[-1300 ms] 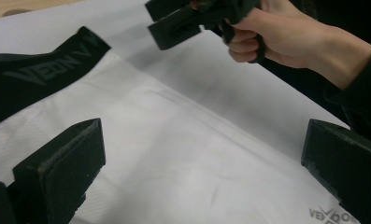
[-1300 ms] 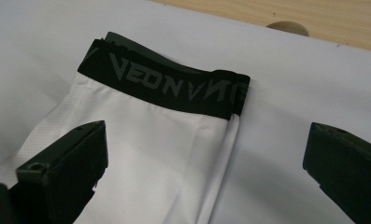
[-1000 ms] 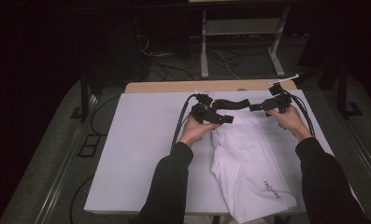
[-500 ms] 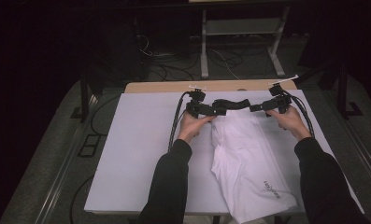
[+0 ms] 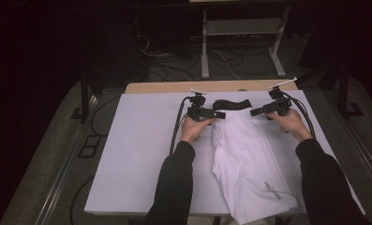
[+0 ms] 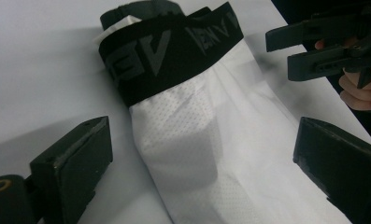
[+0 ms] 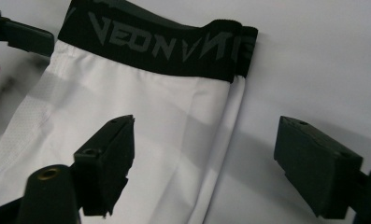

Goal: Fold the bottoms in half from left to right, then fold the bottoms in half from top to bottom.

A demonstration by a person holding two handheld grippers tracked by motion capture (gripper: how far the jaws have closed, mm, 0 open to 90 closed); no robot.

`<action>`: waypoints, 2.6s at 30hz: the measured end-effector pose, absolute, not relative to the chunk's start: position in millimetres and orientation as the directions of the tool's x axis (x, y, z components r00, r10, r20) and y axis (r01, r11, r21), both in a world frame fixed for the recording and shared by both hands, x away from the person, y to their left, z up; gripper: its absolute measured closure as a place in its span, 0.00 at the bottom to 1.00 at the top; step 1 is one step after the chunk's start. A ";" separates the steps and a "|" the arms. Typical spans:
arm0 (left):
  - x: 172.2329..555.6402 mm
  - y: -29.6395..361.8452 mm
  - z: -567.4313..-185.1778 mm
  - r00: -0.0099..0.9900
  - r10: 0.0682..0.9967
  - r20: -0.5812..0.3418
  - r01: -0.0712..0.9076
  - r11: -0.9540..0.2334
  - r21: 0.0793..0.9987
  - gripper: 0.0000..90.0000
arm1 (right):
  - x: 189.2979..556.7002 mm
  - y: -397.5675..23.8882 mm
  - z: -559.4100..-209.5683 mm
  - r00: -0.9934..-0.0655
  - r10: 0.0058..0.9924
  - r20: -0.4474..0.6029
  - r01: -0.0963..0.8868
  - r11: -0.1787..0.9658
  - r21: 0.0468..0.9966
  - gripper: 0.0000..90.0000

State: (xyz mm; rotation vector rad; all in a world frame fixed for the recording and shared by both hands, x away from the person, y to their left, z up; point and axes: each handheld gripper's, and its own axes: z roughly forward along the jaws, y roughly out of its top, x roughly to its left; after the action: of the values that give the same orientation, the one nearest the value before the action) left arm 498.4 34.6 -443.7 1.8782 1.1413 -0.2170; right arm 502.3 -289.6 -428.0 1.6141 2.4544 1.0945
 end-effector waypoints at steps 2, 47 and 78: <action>498.5 34.3 -444.4 0.556 0.628 -0.545 0.784 -0.177 0.596 0.10 | 502.0 -290.7 -429.0 -0.468 0.807 0.359 0.809 0.229 0.541 0.26; 491.1 30.4 -443.7 0.540 0.656 -0.527 0.802 -0.212 0.559 0.98 | 490.2 -284.4 -436.6 -0.473 0.808 0.351 0.818 0.254 0.516 0.97; 462.1 29.5 -426.1 0.620 0.577 -0.531 0.744 -0.220 0.630 0.99 | 455.6 -305.5 -416.2 -0.509 0.764 0.396 0.762 0.186 0.621 0.98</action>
State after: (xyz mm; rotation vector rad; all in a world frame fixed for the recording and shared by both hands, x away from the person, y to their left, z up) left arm 462.1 29.5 -426.1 1.9126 1.0501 -0.2254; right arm 455.6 -305.5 -416.2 1.5554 2.4165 1.2618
